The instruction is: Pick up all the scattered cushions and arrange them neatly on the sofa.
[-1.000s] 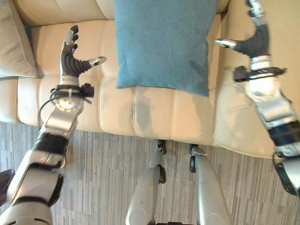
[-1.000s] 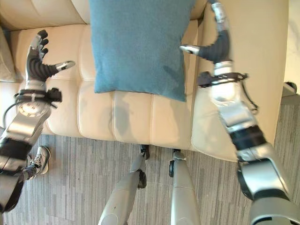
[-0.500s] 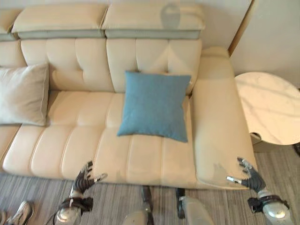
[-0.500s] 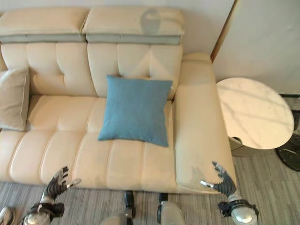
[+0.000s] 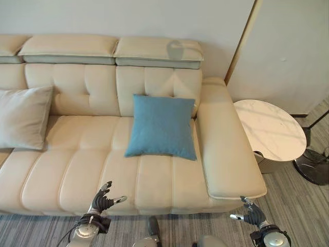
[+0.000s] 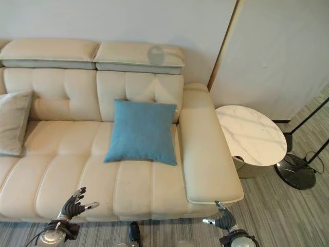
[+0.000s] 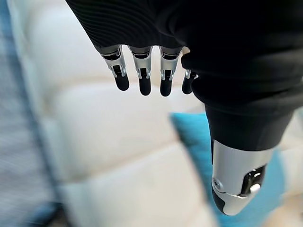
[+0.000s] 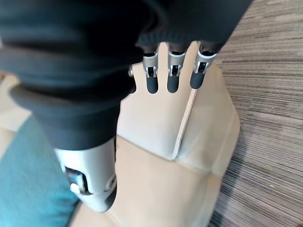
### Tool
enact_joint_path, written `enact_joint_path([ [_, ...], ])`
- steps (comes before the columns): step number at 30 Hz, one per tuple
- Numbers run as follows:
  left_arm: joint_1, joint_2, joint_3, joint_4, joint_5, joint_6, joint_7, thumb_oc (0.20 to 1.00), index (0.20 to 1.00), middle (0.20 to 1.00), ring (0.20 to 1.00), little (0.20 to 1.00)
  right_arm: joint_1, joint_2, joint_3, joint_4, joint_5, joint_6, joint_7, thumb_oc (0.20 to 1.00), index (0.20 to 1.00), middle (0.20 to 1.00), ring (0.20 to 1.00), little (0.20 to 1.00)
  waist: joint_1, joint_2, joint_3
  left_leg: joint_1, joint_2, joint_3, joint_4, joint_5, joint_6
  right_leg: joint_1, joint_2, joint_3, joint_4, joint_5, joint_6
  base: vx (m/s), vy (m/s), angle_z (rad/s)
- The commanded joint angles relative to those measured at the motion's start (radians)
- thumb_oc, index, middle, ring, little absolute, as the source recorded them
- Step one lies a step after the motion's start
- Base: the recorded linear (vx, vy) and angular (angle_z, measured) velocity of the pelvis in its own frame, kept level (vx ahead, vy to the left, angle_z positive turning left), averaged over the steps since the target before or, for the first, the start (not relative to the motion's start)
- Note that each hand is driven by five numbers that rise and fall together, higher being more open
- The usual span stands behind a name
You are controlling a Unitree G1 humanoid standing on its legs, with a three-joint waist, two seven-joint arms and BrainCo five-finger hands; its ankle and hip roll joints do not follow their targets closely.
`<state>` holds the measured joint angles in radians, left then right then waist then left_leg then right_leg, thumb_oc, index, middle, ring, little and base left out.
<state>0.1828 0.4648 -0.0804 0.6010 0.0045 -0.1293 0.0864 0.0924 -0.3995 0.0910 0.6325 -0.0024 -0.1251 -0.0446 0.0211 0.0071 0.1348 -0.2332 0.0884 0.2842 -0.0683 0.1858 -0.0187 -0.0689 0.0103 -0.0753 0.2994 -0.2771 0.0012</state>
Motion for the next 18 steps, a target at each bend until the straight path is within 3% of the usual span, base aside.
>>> enact_joint_path([
  [1,-0.061,0.018,0.005,-0.001,0.025,-0.024,0.024,1.0,1.0,1.0,1.0,1.0,-0.001,-0.052,-0.01,-0.037,0.037,-0.015,-0.033,1.0,1.0,1.0,1.0,1.0,-0.018,-0.036,0.027,-0.037,-0.022,-0.119,0.028,-0.008,-0.077,0.063,-0.008,0.041,-0.237,0.15,0.072,-0.39,-0.134,-0.04],
  [2,-0.062,0.017,0.005,-0.001,0.025,-0.024,0.024,1.0,1.0,1.0,1.0,1.0,-0.002,-0.053,-0.01,-0.036,0.037,-0.015,-0.033,1.0,1.0,1.0,1.0,1.0,-0.017,-0.034,0.025,-0.043,-0.019,-0.12,0.031,-0.008,-0.078,0.059,-0.005,0.041,-0.238,0.154,0.071,-0.44,-0.079,-0.09],
  [4,-0.071,0.001,0.006,0.011,0.008,-0.024,0.014,1.0,1.0,1.0,1.0,1.0,-0.008,-0.066,-0.009,-0.035,0.043,-0.012,-0.032,1.0,1.0,1.0,1.0,1.0,-0.031,-0.046,0.043,-0.041,-0.054,-0.18,0.122,-0.089,-0.066,0.027,-0.032,0.024,-0.246,0.187,0.076,-0.33,-0.034,0.02],
  [7,-0.068,-0.025,0.019,0.044,-0.032,-0.019,-0.002,1.0,1.0,1.0,1.0,1.0,0.005,-0.064,-0.012,-0.015,0.038,0.001,-0.022,1.0,1.0,1.0,1.0,1.0,-0.053,-0.064,0.028,0.019,-0.055,-0.157,0.207,-0.194,-0.049,-0.002,-0.067,0.003,-0.267,0.229,0.079,-0.2,-0.013,0.26],
  [8,-0.068,-0.025,0.019,0.044,-0.032,-0.019,-0.002,1.0,1.0,1.0,1.0,1.0,0.005,-0.064,-0.012,-0.015,0.038,0.001,-0.022,1.0,1.0,1.0,1.0,1.0,-0.053,-0.063,0.027,0.018,-0.055,-0.157,0.207,-0.194,-0.049,-0.002,-0.067,0.003,-0.267,0.229,0.079,-0.14,-0.01,0.26],
  [9,-0.064,-0.045,0.032,0.076,-0.066,-0.018,-0.005,1.0,1.0,1.0,1.0,1.0,0.01,-0.064,-0.011,-0.016,0.041,0.002,-0.017,1.0,1.0,1.0,1.0,1.0,-0.06,-0.069,0.018,0.082,-0.062,-0.174,0.241,-0.257,-0.047,-0.008,-0.076,0.001,-0.279,0.241,0.077,-0.09,0.003,0.05],
  [11,-0.052,-0.065,0.026,0.086,-0.074,-0.009,-0.01,1.0,1.0,1.0,1.0,1.0,0.015,-0.05,-0.013,0.011,0.041,0.005,-0.014,1.0,1.0,1.0,1.0,1.0,-0.078,-0.054,-0.004,0.148,-0.058,-0.17,0.188,-0.259,-0.043,-0.003,-0.065,-0.006,-0.298,0.251,0.084,-0.03,0.038,-0.06],
  [18,-0.024,-0.074,0.033,0.095,-0.073,-0.007,-0.023,1.0,1.0,1.0,1.0,1.0,0.025,-0.044,-0.021,0.027,0.043,0.008,-0.013,1.0,1.0,1.0,1.0,1.0,-0.077,-0.049,-0.029,0.217,-0.068,-0.157,0.092,-0.248,-0.039,0.035,-0.056,-0.004,-0.33,0.27,0.094,0.02,0.023,-0.02],
])
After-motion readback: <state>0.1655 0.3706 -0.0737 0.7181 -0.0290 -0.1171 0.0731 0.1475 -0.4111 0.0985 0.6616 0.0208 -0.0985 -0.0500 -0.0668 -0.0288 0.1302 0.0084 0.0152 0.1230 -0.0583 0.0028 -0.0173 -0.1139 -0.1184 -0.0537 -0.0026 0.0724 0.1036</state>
